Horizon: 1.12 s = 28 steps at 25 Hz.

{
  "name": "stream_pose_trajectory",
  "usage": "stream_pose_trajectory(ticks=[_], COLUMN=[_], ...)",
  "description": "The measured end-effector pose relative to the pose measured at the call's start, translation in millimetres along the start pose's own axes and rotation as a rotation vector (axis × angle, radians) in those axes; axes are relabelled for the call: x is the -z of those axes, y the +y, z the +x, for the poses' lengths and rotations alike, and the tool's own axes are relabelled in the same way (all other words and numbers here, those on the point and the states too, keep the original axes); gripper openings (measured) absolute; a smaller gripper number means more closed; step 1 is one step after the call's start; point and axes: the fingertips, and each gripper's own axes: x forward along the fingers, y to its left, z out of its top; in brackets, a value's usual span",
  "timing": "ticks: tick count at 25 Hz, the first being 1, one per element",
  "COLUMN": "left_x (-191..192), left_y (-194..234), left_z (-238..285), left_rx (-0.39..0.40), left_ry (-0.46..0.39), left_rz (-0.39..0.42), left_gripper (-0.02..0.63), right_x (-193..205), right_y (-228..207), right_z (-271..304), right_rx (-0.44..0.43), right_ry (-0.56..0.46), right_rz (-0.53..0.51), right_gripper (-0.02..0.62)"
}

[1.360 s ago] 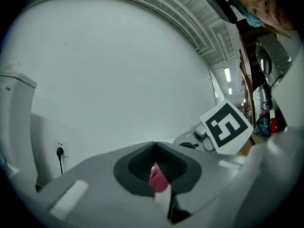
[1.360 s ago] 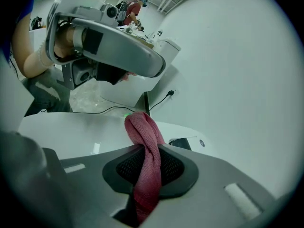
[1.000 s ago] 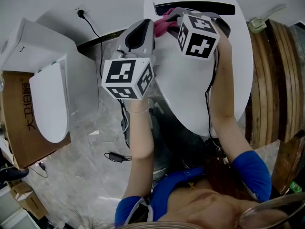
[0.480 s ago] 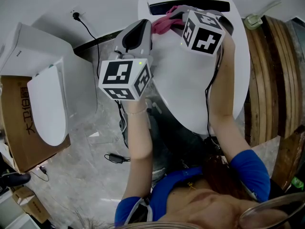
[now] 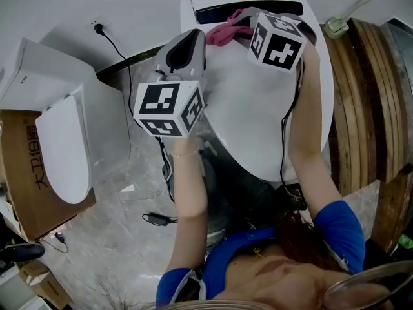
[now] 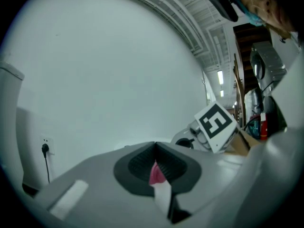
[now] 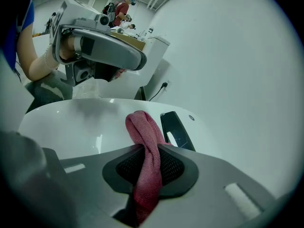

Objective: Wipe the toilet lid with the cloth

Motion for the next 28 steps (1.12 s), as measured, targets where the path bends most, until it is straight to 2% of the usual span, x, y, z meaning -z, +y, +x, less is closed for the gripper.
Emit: stream_pose_trajectory(ticks=[4, 14, 28], left_x=[-5, 7, 13], left_y=[-9, -14, -16], left_z=[1, 12, 15], left_rx=[0.014, 0.023, 0.026], left_ry=[-0.01, 0.026, 0.048], left_rz=[0.014, 0.023, 0.048], left_gripper=[0.002, 0.003, 0.003], right_x=[6, 30, 69], right_y=[-1, -8, -18], right_z=[-4, -13, -24], right_rx=[0.0, -0.005, 0.019], right_ry=[-0.007, -0.006, 0.033], right_rz=[0.001, 0.061, 0.123], right_gripper=[0.07, 0.071, 0.071])
